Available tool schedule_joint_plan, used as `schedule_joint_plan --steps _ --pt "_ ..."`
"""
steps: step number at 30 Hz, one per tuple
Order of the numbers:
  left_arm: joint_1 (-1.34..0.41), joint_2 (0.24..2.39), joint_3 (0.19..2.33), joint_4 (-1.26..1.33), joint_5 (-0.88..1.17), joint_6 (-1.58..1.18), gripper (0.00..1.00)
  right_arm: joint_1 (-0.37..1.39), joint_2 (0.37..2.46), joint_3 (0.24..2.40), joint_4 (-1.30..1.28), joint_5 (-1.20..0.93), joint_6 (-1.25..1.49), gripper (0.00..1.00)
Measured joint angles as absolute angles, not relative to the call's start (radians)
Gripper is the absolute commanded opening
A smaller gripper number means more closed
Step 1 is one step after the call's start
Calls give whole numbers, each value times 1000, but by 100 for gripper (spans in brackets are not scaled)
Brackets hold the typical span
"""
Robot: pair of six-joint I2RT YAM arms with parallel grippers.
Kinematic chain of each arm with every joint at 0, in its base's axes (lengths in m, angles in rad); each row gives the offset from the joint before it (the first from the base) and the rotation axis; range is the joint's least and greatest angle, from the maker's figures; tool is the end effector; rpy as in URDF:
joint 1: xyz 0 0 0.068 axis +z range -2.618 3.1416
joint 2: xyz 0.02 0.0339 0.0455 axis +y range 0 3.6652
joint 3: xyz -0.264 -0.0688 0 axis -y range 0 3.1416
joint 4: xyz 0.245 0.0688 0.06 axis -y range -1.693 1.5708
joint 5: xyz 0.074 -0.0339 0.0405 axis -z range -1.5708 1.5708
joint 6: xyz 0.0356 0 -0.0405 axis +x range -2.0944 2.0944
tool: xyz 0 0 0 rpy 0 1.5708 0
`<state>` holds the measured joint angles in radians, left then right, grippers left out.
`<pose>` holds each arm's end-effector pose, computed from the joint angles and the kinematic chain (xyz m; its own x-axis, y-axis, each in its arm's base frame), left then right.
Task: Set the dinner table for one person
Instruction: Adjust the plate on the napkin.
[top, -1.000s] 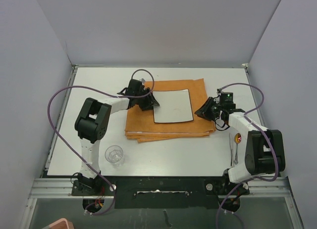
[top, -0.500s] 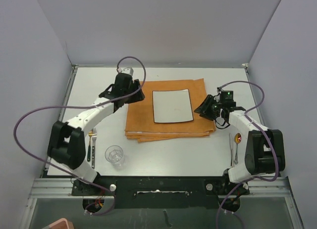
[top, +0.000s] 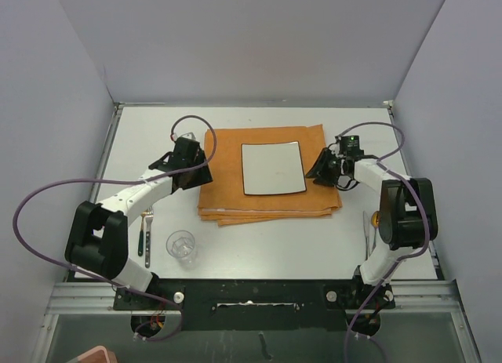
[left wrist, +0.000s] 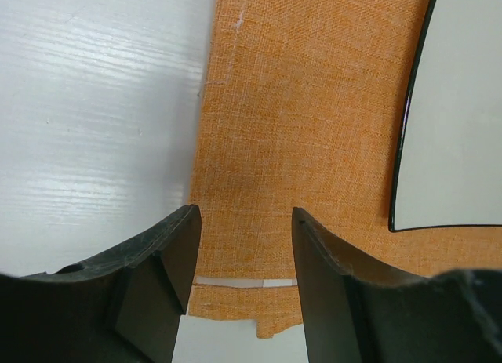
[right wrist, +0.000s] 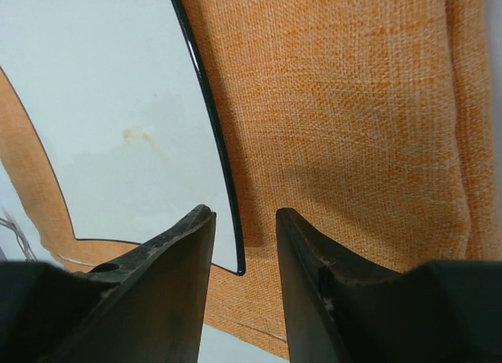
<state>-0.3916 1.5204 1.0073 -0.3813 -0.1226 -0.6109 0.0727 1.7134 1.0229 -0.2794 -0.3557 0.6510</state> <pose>0.2956 -0.1174 0.2239 -0.7671 -0.2992 -0.5675 -0.1611 0.9461 -0.2809 0.3435 0.0374 0.1765 -0.8147 0.5102 -0.2757 0.2881 0.7686 0.5711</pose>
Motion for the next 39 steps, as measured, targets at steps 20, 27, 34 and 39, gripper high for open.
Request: schedule_joint_plan --steps 20,27,34,39 --pt "-392 1576 1006 -351 -98 -654 47 125 1752 1025 -324 -360 620 18" --pt "-392 1581 1007 -345 -92 -659 47 169 1752 1026 -327 -352 617 10" --pt "-389 1581 1007 -344 -92 -659 47 197 1752 1026 -328 -345 620 10" --pt "-378 1581 1007 -344 -88 -658 47 198 1751 1026 -329 -342 620 10"
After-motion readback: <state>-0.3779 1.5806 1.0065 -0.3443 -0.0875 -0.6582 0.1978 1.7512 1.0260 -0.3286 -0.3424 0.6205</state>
